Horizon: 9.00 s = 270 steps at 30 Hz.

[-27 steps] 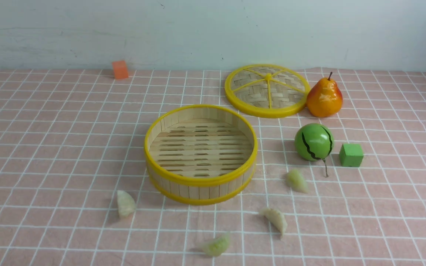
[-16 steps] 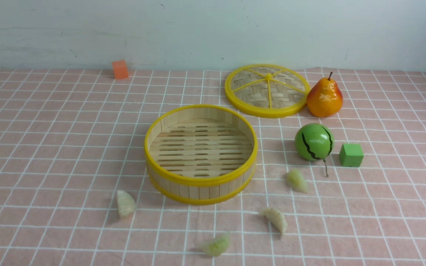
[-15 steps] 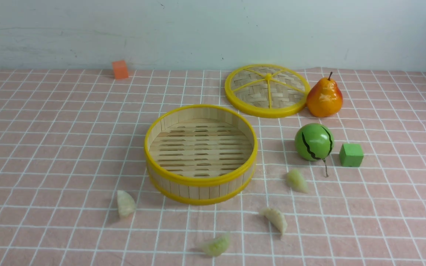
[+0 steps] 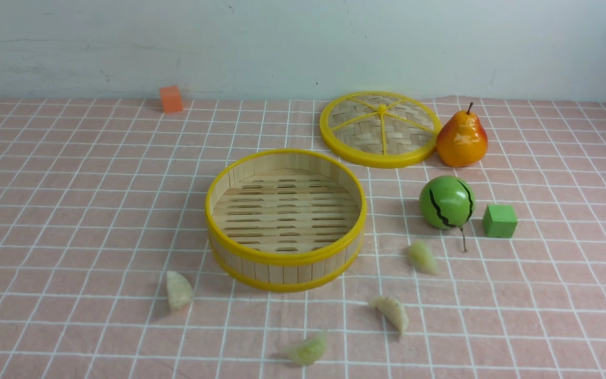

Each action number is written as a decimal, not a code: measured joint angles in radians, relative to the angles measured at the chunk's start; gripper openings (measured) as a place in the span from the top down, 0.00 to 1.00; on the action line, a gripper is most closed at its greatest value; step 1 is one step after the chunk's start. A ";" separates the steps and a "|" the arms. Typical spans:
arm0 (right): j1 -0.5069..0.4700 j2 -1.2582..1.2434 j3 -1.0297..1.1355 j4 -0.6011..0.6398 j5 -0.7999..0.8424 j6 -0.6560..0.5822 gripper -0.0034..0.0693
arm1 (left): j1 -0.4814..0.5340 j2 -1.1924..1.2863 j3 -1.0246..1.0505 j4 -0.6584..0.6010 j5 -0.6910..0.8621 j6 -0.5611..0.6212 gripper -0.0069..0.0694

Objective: Put the dumplings into the steamer on the table with the pink tablecloth.
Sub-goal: 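Reach for and grasp a dumpling on the table with the left gripper, then place the dumpling into the bamboo steamer basket with the left gripper, then reach for and grasp a dumpling on the table with the left gripper, then place the dumpling into the bamboo steamer basket with the left gripper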

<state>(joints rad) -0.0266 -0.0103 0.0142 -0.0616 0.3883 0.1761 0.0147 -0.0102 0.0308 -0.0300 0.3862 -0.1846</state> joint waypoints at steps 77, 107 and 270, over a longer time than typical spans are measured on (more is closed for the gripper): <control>0.000 0.000 0.004 1.150 0.049 -0.185 0.62 | 0.000 0.000 -0.018 -1.267 -0.142 0.047 0.60; 0.335 1.067 -0.872 0.448 0.663 -0.512 0.97 | -0.369 1.024 -0.837 -0.120 0.640 0.109 0.93; 0.401 0.902 -0.908 0.375 0.687 -0.418 0.81 | -0.433 2.107 -1.974 -0.008 0.744 0.074 0.65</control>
<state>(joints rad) 0.3746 0.8914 -0.8941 0.3133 1.0753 -0.2422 -0.4184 2.0967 -1.9436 -0.0379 1.1300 -0.1110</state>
